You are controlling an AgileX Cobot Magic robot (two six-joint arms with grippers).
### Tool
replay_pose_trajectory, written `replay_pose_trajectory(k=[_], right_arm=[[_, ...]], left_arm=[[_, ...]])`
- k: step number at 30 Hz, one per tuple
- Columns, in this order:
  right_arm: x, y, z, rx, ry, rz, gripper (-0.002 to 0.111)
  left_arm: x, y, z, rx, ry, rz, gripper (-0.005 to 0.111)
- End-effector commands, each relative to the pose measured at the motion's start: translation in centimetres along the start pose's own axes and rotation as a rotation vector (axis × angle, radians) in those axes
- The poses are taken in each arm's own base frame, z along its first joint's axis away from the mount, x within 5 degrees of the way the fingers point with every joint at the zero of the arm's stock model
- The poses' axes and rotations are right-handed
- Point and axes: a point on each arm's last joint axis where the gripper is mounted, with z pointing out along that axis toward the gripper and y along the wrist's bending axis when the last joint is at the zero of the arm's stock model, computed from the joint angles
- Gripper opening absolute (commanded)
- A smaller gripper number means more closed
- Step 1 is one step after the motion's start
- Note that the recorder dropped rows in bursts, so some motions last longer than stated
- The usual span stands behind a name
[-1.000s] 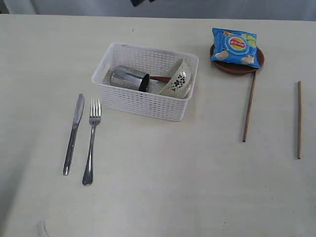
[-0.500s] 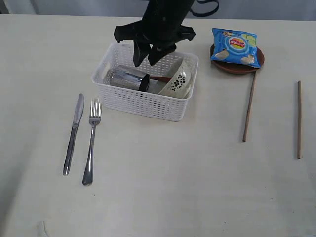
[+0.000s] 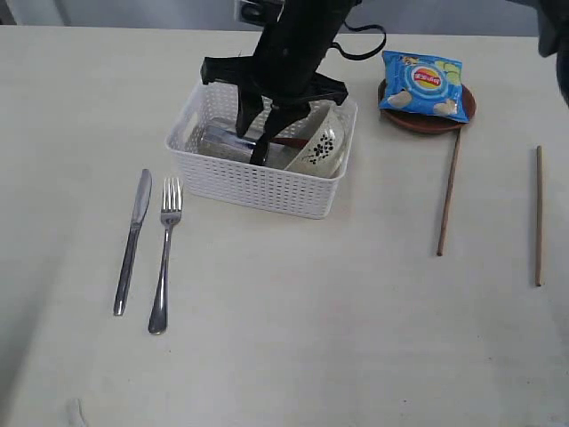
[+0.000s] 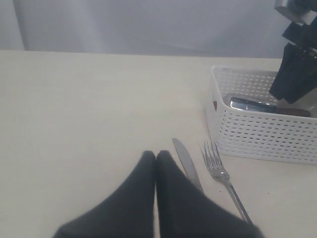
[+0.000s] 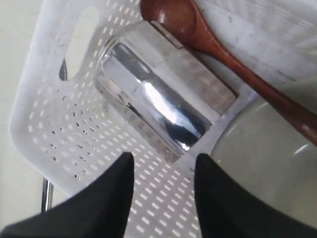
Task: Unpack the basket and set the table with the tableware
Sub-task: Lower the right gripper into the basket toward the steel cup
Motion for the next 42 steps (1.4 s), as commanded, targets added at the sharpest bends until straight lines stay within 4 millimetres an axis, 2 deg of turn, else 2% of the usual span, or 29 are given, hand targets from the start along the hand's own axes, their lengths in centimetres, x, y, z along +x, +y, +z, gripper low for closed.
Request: replay_pose_trajectory(k=[1,12,21,32,42], right_arm=[[0.0,-0.1,0.7,-0.017,0.025,0.05,0.038],[-0.1,-0.3,1.5,-0.013,0.036,0.09,0.038],[-0.4,-0.9,3.4,-0.016,0.037,0.118,0.038],[-1.6,0.6,3.3,-0.185,-0.086,0.058,0.038],[-1.8,0.7,3.2,-0.198,-0.117,0.062,0.038]], left_arm=[[0.1,0.0,0.0,0.004,-0.002,0.005,0.0],[0.1,0.0,0.0,0.004,-0.002,0.005,0.0],[0.1,0.0,0.0,0.004,-0.002,0.005,0.0],[0.1,0.0,0.0,0.004,-0.002,0.005,0.0],[0.1,0.0,0.0,0.004,-0.002,0.005,0.0]])
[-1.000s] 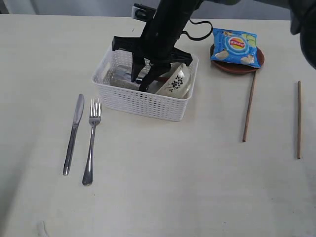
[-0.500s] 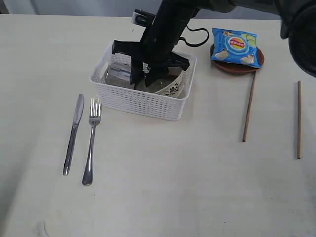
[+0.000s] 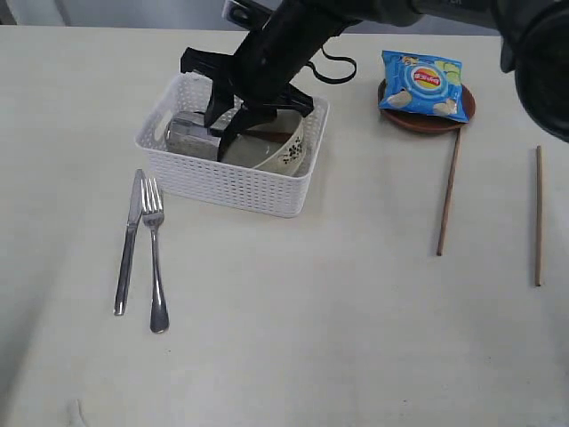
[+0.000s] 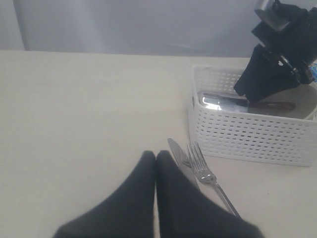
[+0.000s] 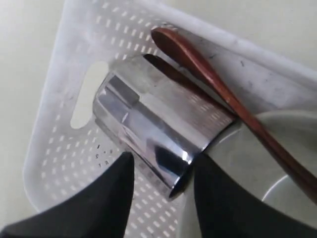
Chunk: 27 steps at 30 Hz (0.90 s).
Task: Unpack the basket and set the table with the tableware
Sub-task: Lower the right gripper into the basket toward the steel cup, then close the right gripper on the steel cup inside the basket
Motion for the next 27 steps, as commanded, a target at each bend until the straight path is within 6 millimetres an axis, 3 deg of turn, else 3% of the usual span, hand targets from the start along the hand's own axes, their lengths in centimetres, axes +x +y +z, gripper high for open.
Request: replay_pose_trajectory(k=[1,7,13,19,27], right_arm=[[-0.1,0.2,0.0,-0.015,-0.009,0.0,0.038],[0.3,-0.2,0.0,0.027,0.03,-0.02,0.038],[0.6,-2.1,-0.5,0.237,0.079,-0.086,0.038],[0.0,-3.5,-2.7,0.393,0.051,-0.103,0.038],[-1.2,-7.2,-6.4,0.459,0.05,-0.029,0.038]], left_arm=[[0.1,0.0,0.0,0.004,-0.002,0.005,0.0],[0.1,0.0,0.0,0.004,-0.002,0.005,0.0],[0.1,0.0,0.0,0.004,-0.002,0.005,0.0],[0.1,0.0,0.0,0.004,-0.002,0.005,0.0],[0.1,0.0,0.0,0.004,-0.002,0.005,0.0]])
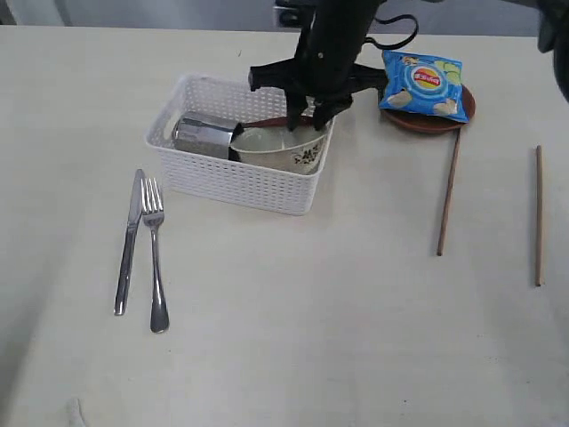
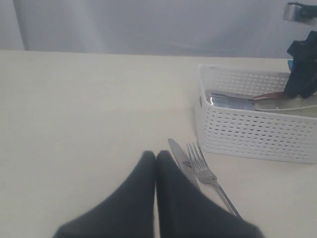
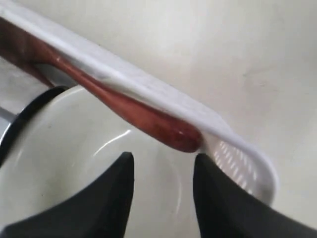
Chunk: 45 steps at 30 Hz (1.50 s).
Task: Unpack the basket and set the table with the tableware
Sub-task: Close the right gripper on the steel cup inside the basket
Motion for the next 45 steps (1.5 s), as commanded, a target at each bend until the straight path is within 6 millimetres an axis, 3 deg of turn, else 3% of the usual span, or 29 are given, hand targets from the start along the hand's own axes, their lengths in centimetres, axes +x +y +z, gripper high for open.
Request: replay_pose_trajectory(k=[1,6,11,14,19,21,24,27,31,45], right_arm=[[-0.5,-3.6,-1.3,0.061,0.008,0.037,0.038],[-0.7,-6.2,-1.8,0.139,0.015,0.049,0.038],[-0.7,-6.6,-2.0,0.145,0.022,0.034,0.038],[-0.7,-5.7,-2.8,0.089,-0.003,0.015,0.038],[-1.3,-2.7,-5.7,-0.078,-0.126,0.039,0.038],[-1.1,-1.5,-5.9,-0.16,-0.125,0.058,0.038],[-1.0,0.1,-4.1,-0.203,-0.084,0.103,0.038],[-1.1,0.2,-1.8,-0.23,-0.045,0.187,0.038],[-0.8,0.1,-0.3,-0.244,0.028,0.231,0.038],[-0.3,-0.5,0.0,-0.228,0.097,0.241,0.038]], left_arm=[[0.1,0.0,0.0,0.004,-0.002,0.005,0.0],[0.1,0.0,0.0,0.004,-0.002,0.005,0.0],[0.1,0.0,0.0,0.004,-0.002,0.005,0.0],[0.1,0.0,0.0,0.004,-0.002,0.005,0.0],[0.1,0.0,0.0,0.004,-0.002,0.005,0.0],[0.1,0.0,0.0,0.004,-0.002,0.005,0.0],[0.1,0.0,0.0,0.004,-0.002,0.005,0.0],[0.1,0.0,0.0,0.004,-0.002,0.005,0.0],[0.1,0.0,0.0,0.004,-0.002,0.005,0.0],[0.1,0.0,0.0,0.004,-0.002,0.005,0.0]])
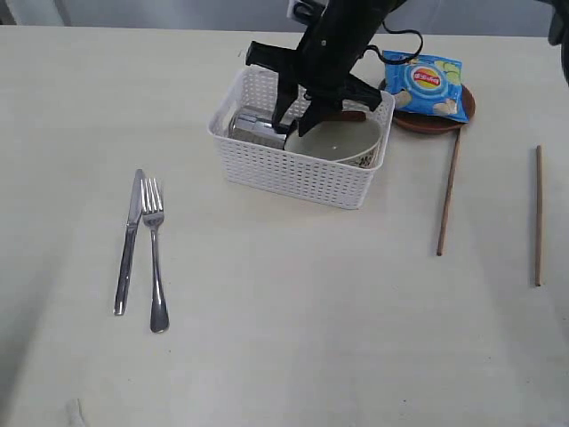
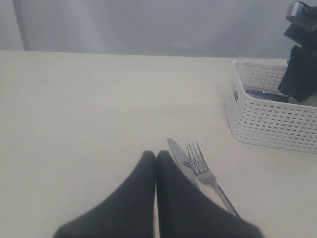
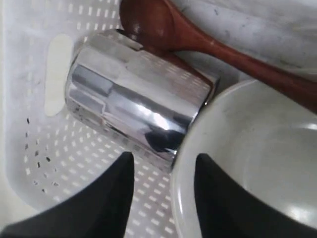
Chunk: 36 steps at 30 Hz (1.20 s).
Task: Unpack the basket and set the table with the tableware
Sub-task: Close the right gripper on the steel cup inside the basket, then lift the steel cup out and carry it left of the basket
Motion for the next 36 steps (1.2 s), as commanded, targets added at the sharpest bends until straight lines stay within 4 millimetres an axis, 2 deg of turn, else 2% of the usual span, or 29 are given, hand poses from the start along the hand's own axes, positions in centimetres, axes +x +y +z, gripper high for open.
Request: replay_pose_trajectory(k=[1,9,20,22,26,31,36], right_arm=[[-0.2,-0.4,0.2,-0.001,-0.002,0.016,0.038],[-0.6,0.2,1.7,-0.117,0.009,0.012,0.038],[-1.5,0.6,1.6,-0.16,-0.1,-0.058,0.038],[-1.6,0.6,1.6,-0.16,-0.106,-0.077,0.032],[-1.6,0.6,1.6,-0.158,-0.12,-0.13,0.0],[-1.7,0.8,1.2,-0.161,-0.136,-0.159,0.0],[-1.5,1.2,-1.2,-0.175,-0.18,-0.214,0.0]], left_arm=[[0.1,0.0,0.0,0.004,-0.002,0.005,0.0],[0.1,0.0,0.0,0.004,-0.002,0.005,0.0],[0.1,0.0,0.0,0.004,-0.002,0.005,0.0],[0.1,0.0,0.0,0.004,-0.002,0.005,0.0],[0.1,0.0,0.0,0.004,-0.002,0.005,0.0],[0.1,0.0,0.0,0.004,-0.002,0.005,0.0],[0.1,0.0,0.0,0.004,-0.002,0.005,0.0]])
